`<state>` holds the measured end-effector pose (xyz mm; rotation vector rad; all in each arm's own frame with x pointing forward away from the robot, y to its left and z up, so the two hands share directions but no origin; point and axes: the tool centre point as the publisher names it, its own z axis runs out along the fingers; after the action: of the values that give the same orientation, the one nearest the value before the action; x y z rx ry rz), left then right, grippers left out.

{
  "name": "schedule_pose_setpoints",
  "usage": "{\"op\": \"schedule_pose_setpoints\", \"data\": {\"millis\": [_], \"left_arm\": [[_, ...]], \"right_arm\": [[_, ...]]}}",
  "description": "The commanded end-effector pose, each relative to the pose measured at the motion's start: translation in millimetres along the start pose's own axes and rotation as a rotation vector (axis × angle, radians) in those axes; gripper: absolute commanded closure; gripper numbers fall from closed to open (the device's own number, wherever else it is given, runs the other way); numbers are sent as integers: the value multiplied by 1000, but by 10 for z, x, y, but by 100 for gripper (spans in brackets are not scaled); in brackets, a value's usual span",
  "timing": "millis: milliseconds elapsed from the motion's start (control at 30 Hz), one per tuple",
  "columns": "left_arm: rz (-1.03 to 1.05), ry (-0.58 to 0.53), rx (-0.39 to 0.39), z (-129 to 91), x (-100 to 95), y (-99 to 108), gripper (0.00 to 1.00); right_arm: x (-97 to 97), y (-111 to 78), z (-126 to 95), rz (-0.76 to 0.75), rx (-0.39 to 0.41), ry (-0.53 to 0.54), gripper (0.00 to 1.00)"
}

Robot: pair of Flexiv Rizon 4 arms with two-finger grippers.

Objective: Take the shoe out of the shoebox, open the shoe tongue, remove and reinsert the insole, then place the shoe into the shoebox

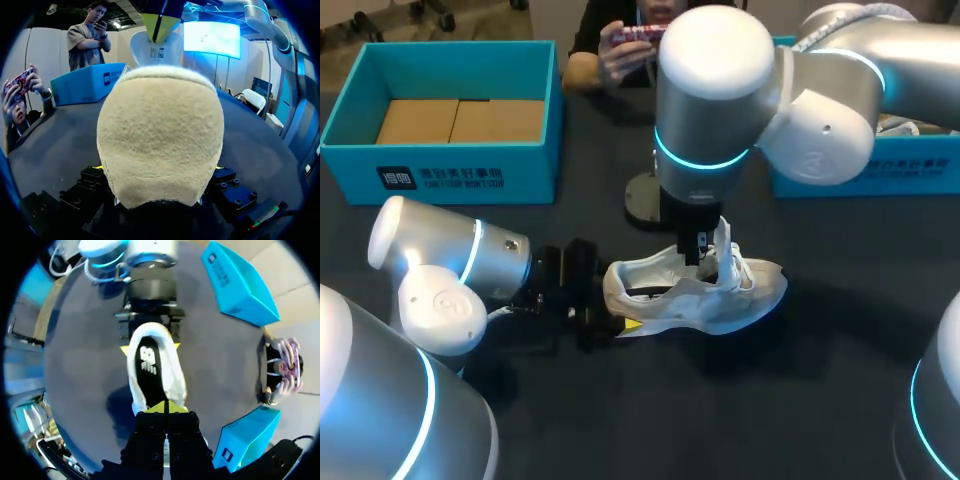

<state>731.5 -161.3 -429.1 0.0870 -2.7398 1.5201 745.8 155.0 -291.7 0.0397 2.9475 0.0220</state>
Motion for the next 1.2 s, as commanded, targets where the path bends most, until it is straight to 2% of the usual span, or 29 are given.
{"op": "schedule_pose_setpoints", "data": {"millis": [33,233,567,967,1200], "left_arm": [[0,-1,-3,48,-21,103,100],[0,-1,-3,48,-21,103,100],[0,-1,-3,48,-21,103,100],[0,-1,-3,48,-21,103,100],[0,-1,-3,48,-21,103,100]], "right_arm": [[-23,110,118,-20,23,24,100],[-30,138,317,-61,-13,21,100],[3,130,676,-108,-58,112,100],[260,49,782,-83,-61,188,100],[132,87,869,-83,-37,169,100]]}}
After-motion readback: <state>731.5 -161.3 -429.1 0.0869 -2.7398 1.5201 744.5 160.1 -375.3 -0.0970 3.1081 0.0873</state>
